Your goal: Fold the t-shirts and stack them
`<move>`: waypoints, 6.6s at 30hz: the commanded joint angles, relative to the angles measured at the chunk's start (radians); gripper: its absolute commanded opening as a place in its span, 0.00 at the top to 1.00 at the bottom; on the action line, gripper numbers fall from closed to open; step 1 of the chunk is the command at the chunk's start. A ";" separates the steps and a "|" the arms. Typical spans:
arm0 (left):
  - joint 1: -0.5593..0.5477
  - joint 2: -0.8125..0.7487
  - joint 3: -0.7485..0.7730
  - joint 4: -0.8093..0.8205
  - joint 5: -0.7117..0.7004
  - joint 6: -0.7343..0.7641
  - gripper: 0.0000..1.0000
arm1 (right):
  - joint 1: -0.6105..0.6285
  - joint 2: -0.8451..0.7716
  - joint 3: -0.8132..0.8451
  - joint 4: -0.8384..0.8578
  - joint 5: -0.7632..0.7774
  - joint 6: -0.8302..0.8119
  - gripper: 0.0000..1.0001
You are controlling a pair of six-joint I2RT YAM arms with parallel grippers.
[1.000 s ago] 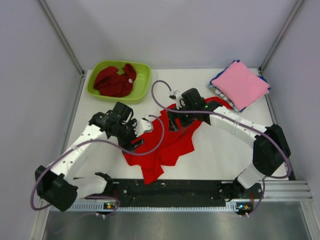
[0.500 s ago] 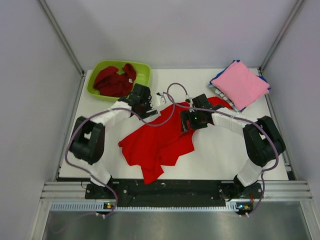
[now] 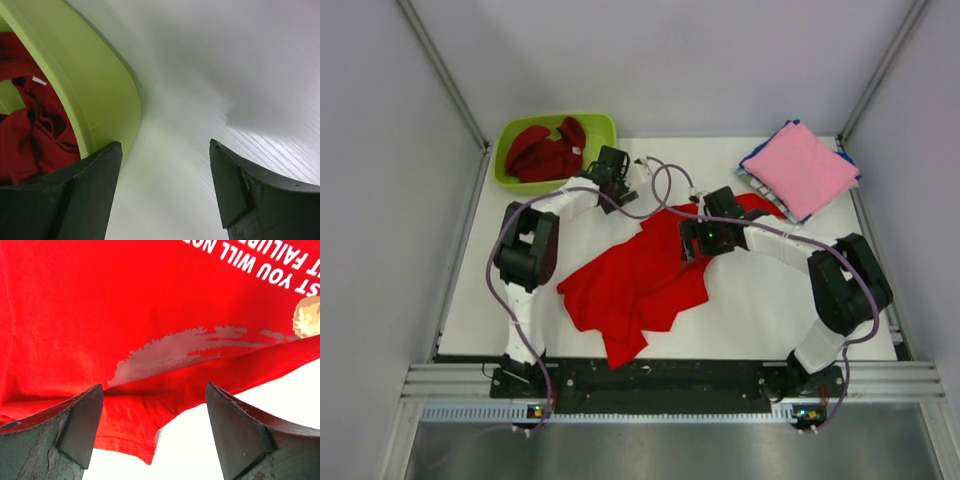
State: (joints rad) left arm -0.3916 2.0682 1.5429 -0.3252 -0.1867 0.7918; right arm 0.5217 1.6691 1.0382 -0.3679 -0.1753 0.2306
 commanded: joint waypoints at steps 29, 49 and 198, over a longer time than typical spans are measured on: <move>0.198 0.055 0.275 -0.310 0.330 0.271 0.15 | 0.008 -0.037 0.074 -0.023 0.054 -0.073 0.17; 0.312 0.118 0.362 -0.321 0.017 0.053 0.97 | 0.021 -0.063 0.102 -0.020 0.010 -0.043 0.18; 0.112 -0.793 -0.489 -0.290 0.303 -0.167 1.00 | 0.034 0.269 0.197 0.047 0.066 0.064 1.00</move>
State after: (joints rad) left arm -0.3065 1.2987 0.9367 -0.5877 0.0841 0.7124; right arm 0.5716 1.9476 1.2762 -0.3210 -0.0814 0.2680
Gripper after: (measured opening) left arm 0.012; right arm 0.027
